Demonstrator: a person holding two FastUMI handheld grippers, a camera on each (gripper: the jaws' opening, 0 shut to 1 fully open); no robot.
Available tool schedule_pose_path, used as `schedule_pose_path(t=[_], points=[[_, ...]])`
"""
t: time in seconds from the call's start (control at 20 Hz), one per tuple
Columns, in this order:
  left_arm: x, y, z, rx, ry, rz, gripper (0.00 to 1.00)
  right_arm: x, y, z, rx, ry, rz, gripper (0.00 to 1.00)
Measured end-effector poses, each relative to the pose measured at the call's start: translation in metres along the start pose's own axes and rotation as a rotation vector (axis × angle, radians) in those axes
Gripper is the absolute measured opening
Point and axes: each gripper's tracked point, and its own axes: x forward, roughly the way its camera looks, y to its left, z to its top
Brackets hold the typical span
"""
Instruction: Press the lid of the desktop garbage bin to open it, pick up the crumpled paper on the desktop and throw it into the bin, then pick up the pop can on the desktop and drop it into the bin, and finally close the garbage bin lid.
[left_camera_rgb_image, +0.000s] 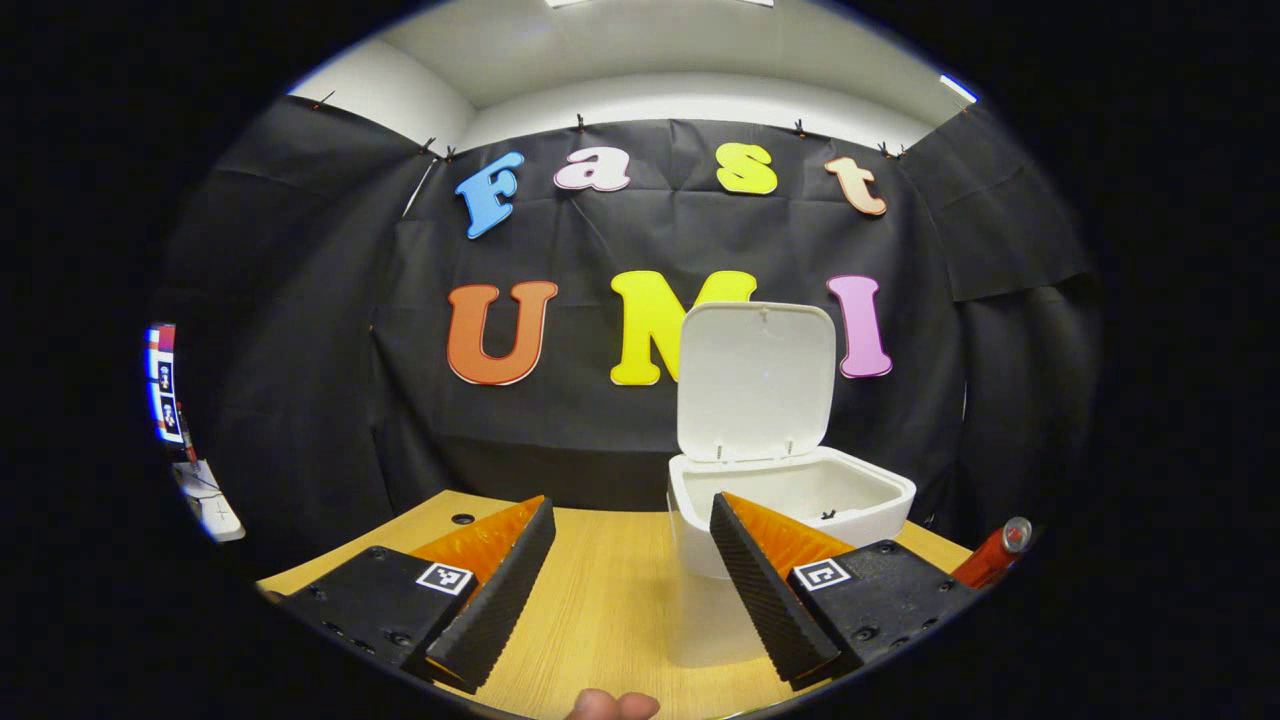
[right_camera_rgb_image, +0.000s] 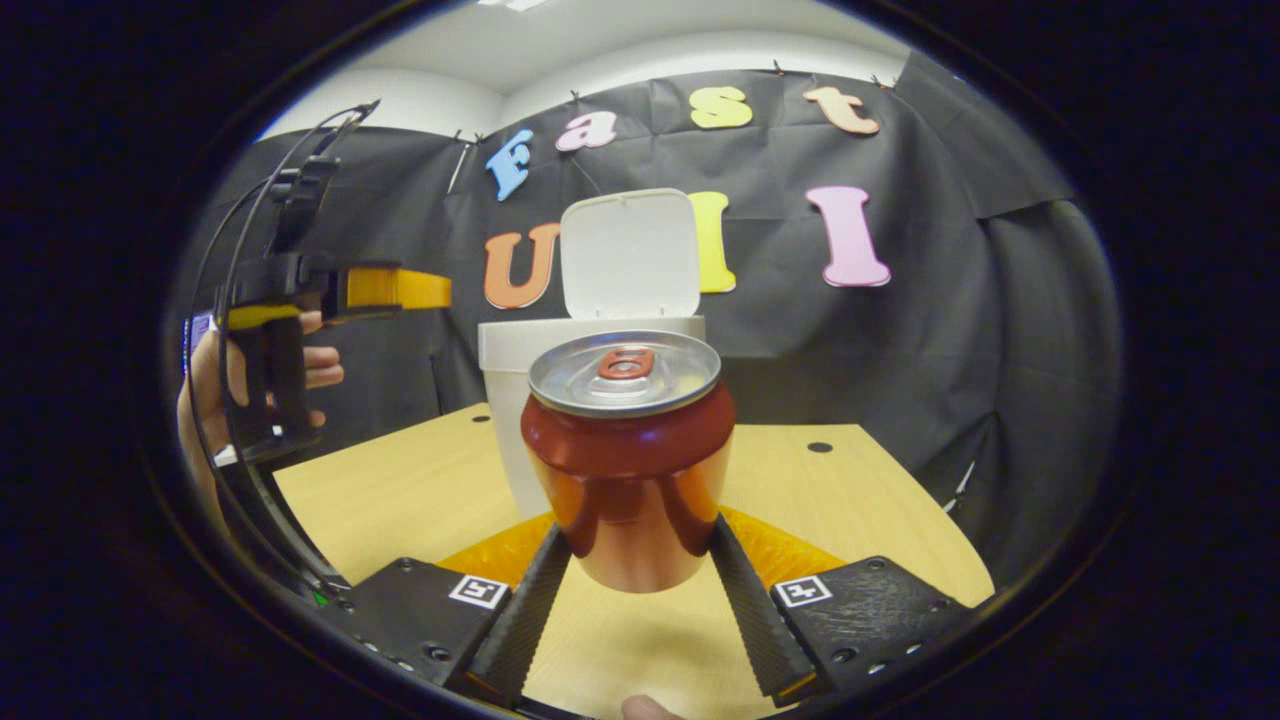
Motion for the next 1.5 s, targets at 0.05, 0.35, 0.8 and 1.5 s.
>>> schedule_pose_path(t=[0.05, 0.35, 0.8, 1.5], points=[[-0.003, 0.007, -0.007, -0.007, 0.011, 0.007, 1.0, 0.002, 0.004, 0.008, -0.003, -0.006, 0.011, 0.81], [-0.022, 0.042, -0.033, -0.027, 0.042, 0.051, 1.0, 0.008, 0.03, 0.055, -0.017, -0.036, 0.082, 0.81], [-0.044, 0.072, -0.08, -0.042, 0.106, 0.075, 1.0, 0.028, 0.06, 0.108, 0.014, -0.03, 0.17, 0.81], [-0.048, 0.092, -0.098, -0.032, 0.116, 0.097, 1.0, 0.093, 0.077, 0.187, -0.021, -0.099, 0.129, 0.81]])
